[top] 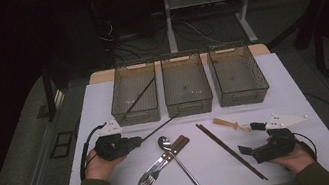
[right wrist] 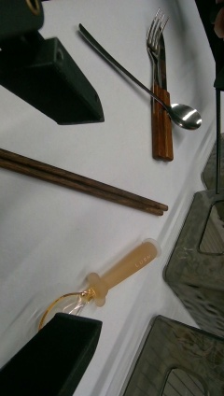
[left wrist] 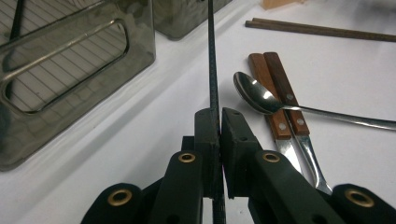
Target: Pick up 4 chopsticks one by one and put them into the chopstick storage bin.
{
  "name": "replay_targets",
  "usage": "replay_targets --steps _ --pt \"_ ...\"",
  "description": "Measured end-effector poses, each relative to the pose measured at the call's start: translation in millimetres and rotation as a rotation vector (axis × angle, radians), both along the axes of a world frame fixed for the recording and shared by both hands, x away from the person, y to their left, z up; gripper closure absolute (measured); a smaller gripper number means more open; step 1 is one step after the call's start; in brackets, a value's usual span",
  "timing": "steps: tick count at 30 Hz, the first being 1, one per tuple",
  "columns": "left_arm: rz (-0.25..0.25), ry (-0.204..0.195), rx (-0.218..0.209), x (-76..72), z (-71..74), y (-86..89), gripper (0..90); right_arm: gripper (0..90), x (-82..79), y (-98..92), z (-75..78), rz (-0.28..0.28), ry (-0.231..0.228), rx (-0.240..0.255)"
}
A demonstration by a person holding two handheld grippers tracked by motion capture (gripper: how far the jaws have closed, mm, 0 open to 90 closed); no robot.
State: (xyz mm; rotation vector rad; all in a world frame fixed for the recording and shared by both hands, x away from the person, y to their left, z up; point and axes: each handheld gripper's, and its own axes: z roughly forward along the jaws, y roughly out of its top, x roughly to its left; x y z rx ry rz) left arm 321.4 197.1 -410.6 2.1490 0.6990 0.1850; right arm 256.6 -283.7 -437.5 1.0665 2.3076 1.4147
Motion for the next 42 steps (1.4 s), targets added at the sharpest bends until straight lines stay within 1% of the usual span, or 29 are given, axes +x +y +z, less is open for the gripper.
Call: replay_targets --steps 3,7,12,15,18,22,25,29,35,39,41,42 --pt "0.002 -0.003 -0.017 -1.0 2.8 0.2 85.4 2.2 0.1 -0.2 0.0 0.000 0.000 -0.001" --pt "-0.001 -0.014 -0.024 -2.2 6.1 -0.6 85.4 2.2 0.4 -0.4 0.0 -0.001 0.003 0.000" --pt "0.006 -0.025 -0.044 -3.6 10.0 0.8 85.3 2.2 0.4 -0.8 0.1 -0.004 0.002 0.001" --pt "0.027 -0.034 -0.063 -4.5 13.4 2.3 85.3 2.2 0.5 -0.9 0.0 -0.004 0.002 0.000" --pt "0.050 -0.038 -0.070 -4.8 15.3 4.4 85.3 2.2 0.6 -0.8 0.0 -0.004 0.001 0.000" --pt "0.074 -0.040 -0.073 -4.7 16.8 8.0 85.3 2.2 0.6 -1.0 0.1 -0.005 0.001 0.000" --pt "0.092 -0.049 -0.082 -4.7 17.7 9.8 85.3 2.2 0.7 -1.0 0.1 -0.005 0.001 0.000" --pt "0.116 -0.054 -0.080 -4.2 18.4 13.4 85.3 2.2 0.8 -1.3 0.2 -0.004 0.001 0.000" --pt "0.145 -0.064 -0.093 -3.7 20.4 18.3 85.3 2.2 0.8 -1.5 0.3 -0.006 0.003 0.002" --pt "0.163 -0.073 -0.090 -2.4 22.2 20.4 85.3 2.2 0.8 -1.6 0.4 -0.006 0.002 0.001" --pt "0.171 -0.076 -0.076 -0.6 22.9 21.6 85.3 2.2 0.8 -1.3 0.4 -0.006 0.004 0.001" --pt "0.177 -0.079 -0.076 0.6 22.8 22.2 85.3 2.2 0.8 -1.3 0.4 -0.005 0.003 0.001"
